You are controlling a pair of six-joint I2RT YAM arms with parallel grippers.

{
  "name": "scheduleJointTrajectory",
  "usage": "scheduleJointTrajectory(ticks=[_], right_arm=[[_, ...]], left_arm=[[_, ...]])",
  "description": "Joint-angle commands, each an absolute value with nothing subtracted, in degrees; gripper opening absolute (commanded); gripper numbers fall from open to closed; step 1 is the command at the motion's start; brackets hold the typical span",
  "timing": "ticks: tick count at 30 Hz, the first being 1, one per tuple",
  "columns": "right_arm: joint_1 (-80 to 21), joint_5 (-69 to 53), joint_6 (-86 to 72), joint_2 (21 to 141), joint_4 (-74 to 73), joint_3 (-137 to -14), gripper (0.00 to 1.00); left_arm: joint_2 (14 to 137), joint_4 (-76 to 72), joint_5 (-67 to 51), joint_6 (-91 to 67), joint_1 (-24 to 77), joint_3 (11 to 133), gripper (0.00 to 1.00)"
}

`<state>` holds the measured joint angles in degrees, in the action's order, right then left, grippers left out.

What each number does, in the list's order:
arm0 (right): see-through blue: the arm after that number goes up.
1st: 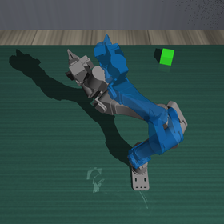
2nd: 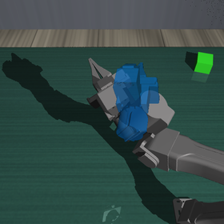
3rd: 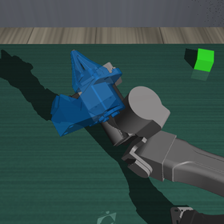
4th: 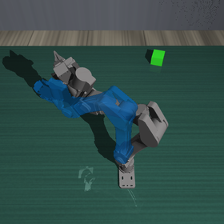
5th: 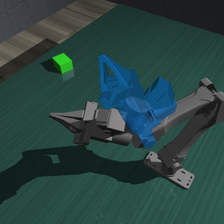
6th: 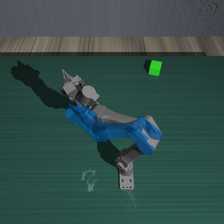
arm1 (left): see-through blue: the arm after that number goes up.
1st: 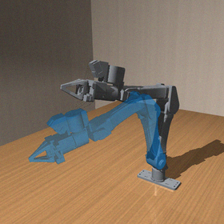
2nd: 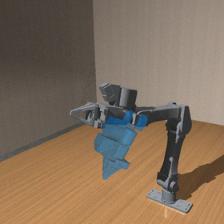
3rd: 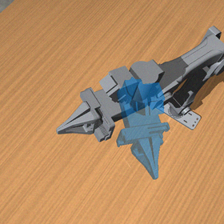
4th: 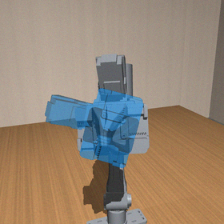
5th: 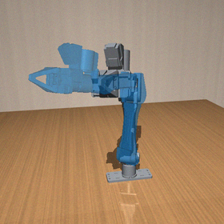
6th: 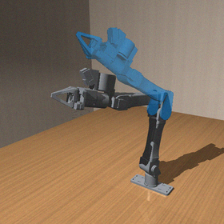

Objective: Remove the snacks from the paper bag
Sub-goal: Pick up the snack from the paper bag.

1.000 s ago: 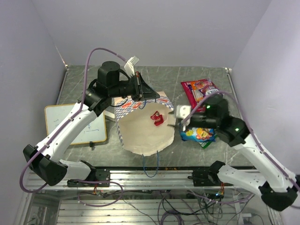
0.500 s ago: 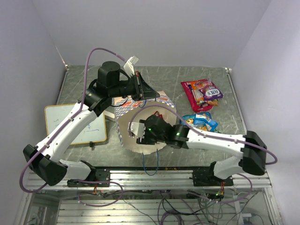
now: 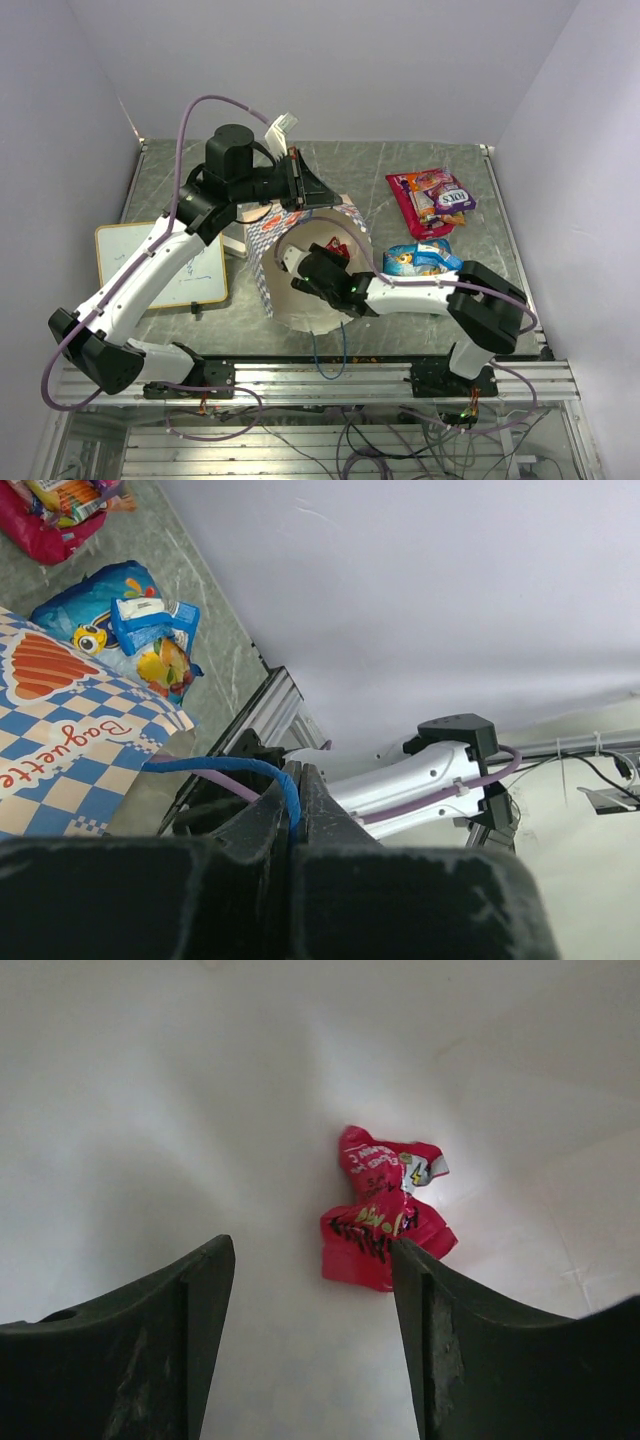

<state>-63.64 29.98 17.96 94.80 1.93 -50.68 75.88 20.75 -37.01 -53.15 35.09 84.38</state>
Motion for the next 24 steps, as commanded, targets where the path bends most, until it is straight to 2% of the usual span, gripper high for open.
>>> scheduleJointTrajectory(ticks=[1,4,15,20,24], right_arm=[[-61.89,36.67,16.49,100.15,7.88,-53.92,0.67],[-60.53,39.21,14.64,104.09,5.9,-56.89,0.71],[-54.69,42.7,13.86,111.22,0.38,-63.57,0.7],[-53.39,42.47,13.76,112.57,-1.04,-62.97,0.62],[-53.32,41.09,14.16,112.75,-0.27,-62.22,0.45]], left_arm=[[74.33,18.58,-40.28,-51.46,35.51,83.24,0.07],[73.81,18.75,-40.48,-51.51,35.51,82.09,0.07],[72.92,25.06,-40.65,-48.07,35.34,84.83,0.07],[73.6,28.52,-40.11,-45.76,35.12,87.56,0.07],[73.49,28.19,-40.21,-45.97,34.85,87.26,0.07]])
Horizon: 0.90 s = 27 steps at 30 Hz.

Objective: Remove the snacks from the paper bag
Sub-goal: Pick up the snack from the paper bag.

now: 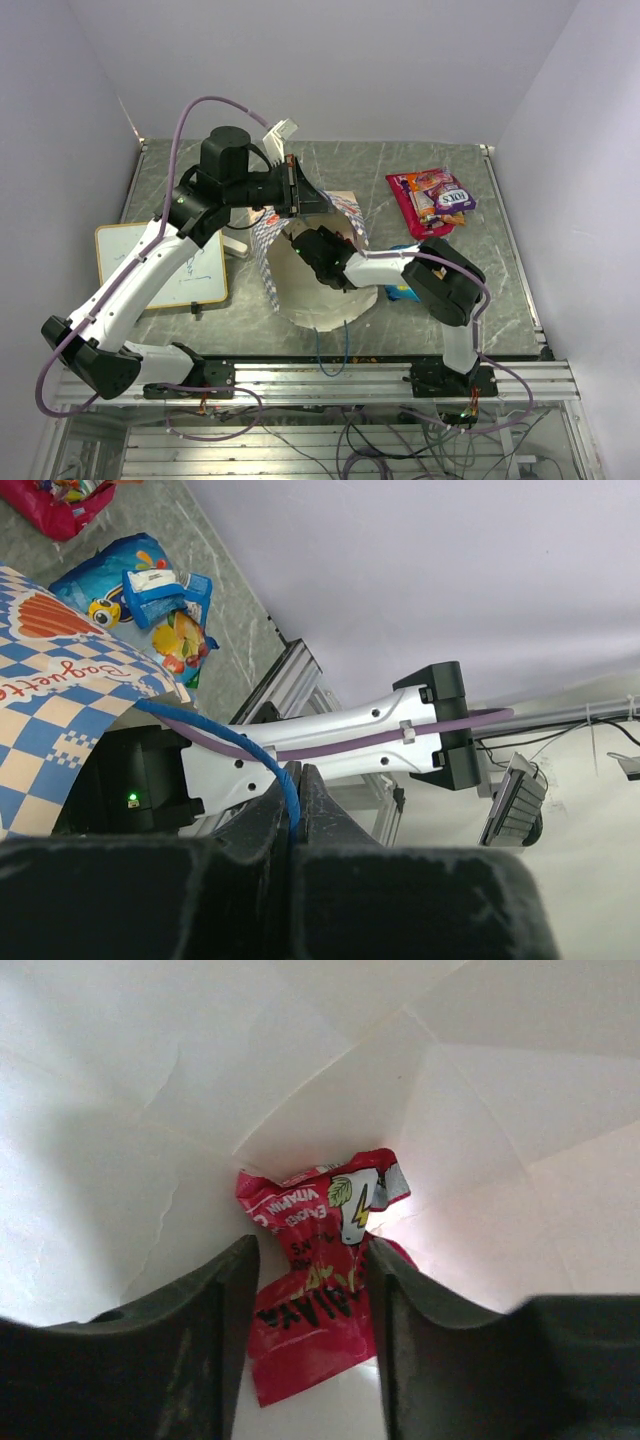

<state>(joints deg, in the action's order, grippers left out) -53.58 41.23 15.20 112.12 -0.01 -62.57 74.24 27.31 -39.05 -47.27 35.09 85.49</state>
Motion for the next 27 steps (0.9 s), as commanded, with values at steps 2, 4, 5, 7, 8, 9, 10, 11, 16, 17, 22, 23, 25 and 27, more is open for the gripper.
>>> scheduleJointTrajectory(ticks=[2,4,5,7,8,9,10,11,16,17,22,23,25,27], right_arm=[[-53.3,40.29,14.47,112.9,-0.7,-62.65,0.34],[-53.27,39.18,14.96,112.79,-1.4,-63.17,0.23],[-53.38,38.58,15.35,112.49,-1.71,-63.38,0.19],[-53.66,36.84,16.16,111.61,-1.85,-63.54,0.12],[-53.94,36.11,16.62,110.66,-1.78,-63.42,0.09],[-54.27,35.56,17.13,109.8,-1.64,-63.23,0.07],[-54.62,34.98,17.74,108.93,-1.52,-62.89,0.04],[-55.13,34.14,18.44,107.88,-1.27,-62.41,0.02],[-58.2,26.29,23.08,99.51,2.41,-56.96,0.0],[-59.02,24.72,23.32,97.56,2.22,-55.75,0.0],[-61.19,13.82,25.15,86.93,-0.29,-50.75,0.0],[-61.59,11.2,25.84,84.21,-0.9,-49.45,0.0],[-62.1,5.49,27.07,78.41,-2.38,-47.48,0.0],[-62.21,1.13,28.3,72.09,-4.35,-46.62,0.0]], left_arm=[[73.26,27.94,-40.13,-46.3,34.74,86.91,0.07],[73.06,27.91,-39.89,-46.51,34.64,86.59,0.07],[72.97,28.01,-39.77,-46.58,34.56,86.5,0.07],[72.82,28.17,-39.43,-46.73,34.42,86.33,0.07],[72.78,28.2,-39.32,-46.88,34.28,86.27,0.07],[72.75,28.1,-39.22,-47.01,34.2,86.23,0.07],[72.76,27.99,-39.14,-47.11,34.1,86.22,0.07],[72.82,27.97,-38.99,-47.19,34.02,86.26,0.07],[73.32,27.38,-38.67,-48.12,33.46,86.75,0.07],[73.42,27.01,-38.74,-48.54,33.28,86.68,0.07],[73.65,24.27,-39.08,-51.3,32.0,85.96,0.07],[73.74,23.61,-39.13,-51.93,31.73,85.63,0.07],[73.89,22.17,-39.33,-53.39,31.11,84.89,0.07],[74.03,20.59,-39.45,-54.81,30.64,84.21,0.07]])
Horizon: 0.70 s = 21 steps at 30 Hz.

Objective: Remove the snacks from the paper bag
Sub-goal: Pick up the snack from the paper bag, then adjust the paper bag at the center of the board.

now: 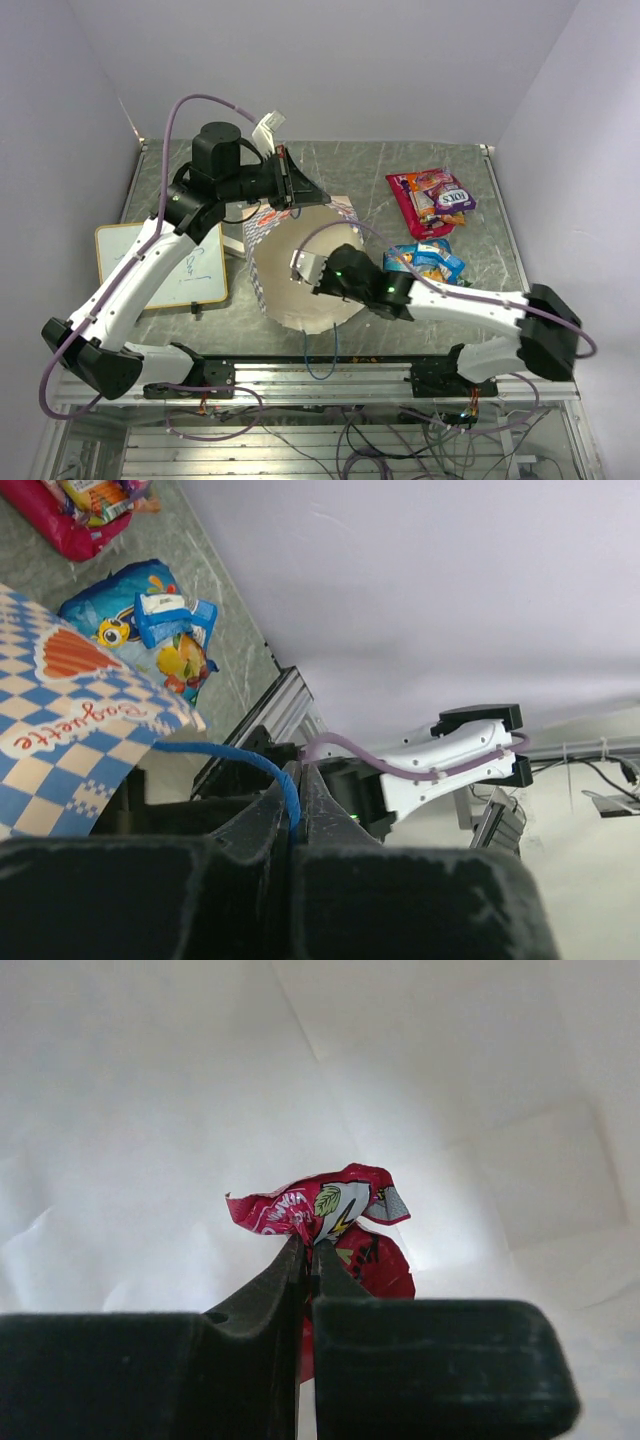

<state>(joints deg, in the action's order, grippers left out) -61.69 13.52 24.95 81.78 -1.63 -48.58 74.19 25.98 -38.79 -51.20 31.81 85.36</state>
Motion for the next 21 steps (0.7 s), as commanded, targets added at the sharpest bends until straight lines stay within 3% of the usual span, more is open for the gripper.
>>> scheduleJointTrajectory(ticks=[1,9,16,21], right_arm=[[-62.26,-0.13,28.89,68.09,-6.14,-46.92,0.0],[-62.21,7.83,30.53,57.13,-18.89,-61.54,0.0],[-62.03,21.28,29.53,58.92,-19.0,-73.82,0.0],[-61.43,23.58,28.25,59.67,-20.15,-75.94,0.0]], left_arm=[[74.21,19.93,-39.46,-55.69,30.34,83.97,0.07],[78.48,18.47,-37.5,-59.96,29.0,88.36,0.07],[86.05,24.52,-36.0,-57.31,23.84,95.81,0.07],[92.91,25.39,-36.22,-55.17,20.94,101.92,0.07]])
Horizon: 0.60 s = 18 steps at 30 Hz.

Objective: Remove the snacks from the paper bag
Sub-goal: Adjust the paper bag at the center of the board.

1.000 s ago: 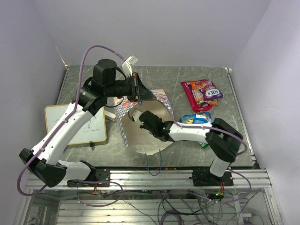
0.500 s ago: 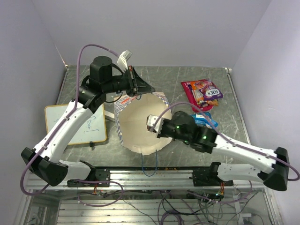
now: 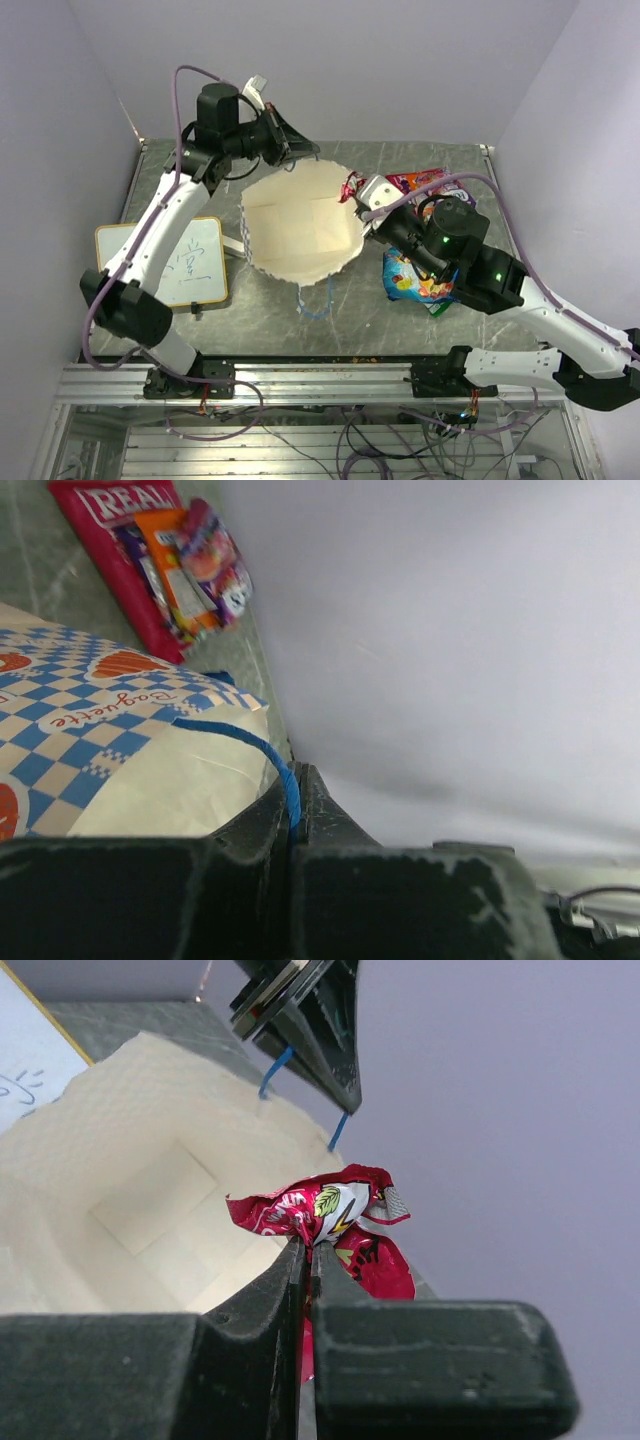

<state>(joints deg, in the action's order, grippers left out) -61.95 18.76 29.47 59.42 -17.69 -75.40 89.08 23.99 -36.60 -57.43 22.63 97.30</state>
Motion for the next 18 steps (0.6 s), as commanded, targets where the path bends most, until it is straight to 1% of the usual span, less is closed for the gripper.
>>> scheduleJointTrajectory(ticks=[1,6,9,18], right_arm=[[-61.17,23.91,28.22,59.08,-19.68,-75.14,0.0],[-58.79,25.46,26.53,57.08,-20.98,-73.63,0.0],[-56.46,26.03,24.83,56.79,-22.56,-73.16,0.0],[-46.22,26.38,16.69,59.92,-27.85,-74.64,0.0]], left_arm=[[94.25,24.71,-36.75,-55.1,20.59,103.16,0.07],[102.35,20.38,-39.39,-57.9,20.28,110.42,0.07],[105.85,17.6,-40.44,-59.51,20.22,111.99,0.07],[112.66,17.86,-39.31,-58.63,18.59,116.4,0.07]])
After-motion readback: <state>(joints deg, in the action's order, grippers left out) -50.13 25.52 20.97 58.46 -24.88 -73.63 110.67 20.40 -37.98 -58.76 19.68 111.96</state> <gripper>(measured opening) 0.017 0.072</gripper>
